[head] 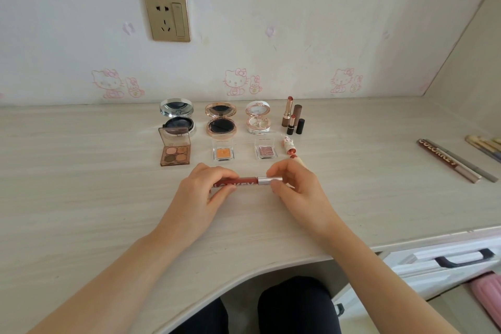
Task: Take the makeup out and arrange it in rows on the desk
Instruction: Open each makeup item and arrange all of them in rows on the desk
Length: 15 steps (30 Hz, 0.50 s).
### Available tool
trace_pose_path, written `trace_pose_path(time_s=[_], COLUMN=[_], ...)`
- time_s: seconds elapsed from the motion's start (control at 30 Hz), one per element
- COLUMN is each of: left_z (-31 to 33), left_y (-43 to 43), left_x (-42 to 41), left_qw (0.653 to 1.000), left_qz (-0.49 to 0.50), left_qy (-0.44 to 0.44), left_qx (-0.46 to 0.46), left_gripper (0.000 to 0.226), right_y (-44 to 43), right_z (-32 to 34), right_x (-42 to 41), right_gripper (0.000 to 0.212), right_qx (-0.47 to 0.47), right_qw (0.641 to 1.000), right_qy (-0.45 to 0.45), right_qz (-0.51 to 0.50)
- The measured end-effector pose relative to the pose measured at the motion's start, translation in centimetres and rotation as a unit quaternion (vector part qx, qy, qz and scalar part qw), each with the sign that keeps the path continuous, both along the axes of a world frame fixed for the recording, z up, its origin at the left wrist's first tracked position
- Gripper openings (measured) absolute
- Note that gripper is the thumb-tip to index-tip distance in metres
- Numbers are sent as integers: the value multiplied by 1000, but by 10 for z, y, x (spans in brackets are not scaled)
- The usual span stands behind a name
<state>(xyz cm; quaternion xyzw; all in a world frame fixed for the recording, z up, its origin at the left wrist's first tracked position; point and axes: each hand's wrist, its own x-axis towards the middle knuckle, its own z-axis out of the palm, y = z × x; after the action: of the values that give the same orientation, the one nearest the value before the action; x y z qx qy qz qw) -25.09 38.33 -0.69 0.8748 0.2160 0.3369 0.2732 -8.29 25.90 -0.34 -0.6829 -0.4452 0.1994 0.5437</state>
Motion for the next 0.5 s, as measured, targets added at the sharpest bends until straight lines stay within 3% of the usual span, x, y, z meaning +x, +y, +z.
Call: trace_pose_path(time_s=[0.13, 0.33, 0.5], left_z=[0, -1, 0], left_y=[1, 0, 1], left_x=[0, -1, 0], left_qw=[1000, 1000, 1000], left_qz=[3, 2, 4], left_qy=[-9, -5, -6], left_qx=[-10, -14, -8], left_gripper=[21, 20, 21], right_y=[2, 2, 4], right_z=[0, -3, -2], right_x=[-1, 0, -2], right_gripper=[8, 17, 17], right_qx=[20, 4, 15], right_qw=[999, 1000, 999], right_qy=[34, -15, 38], right_qz=[-1, 6, -2])
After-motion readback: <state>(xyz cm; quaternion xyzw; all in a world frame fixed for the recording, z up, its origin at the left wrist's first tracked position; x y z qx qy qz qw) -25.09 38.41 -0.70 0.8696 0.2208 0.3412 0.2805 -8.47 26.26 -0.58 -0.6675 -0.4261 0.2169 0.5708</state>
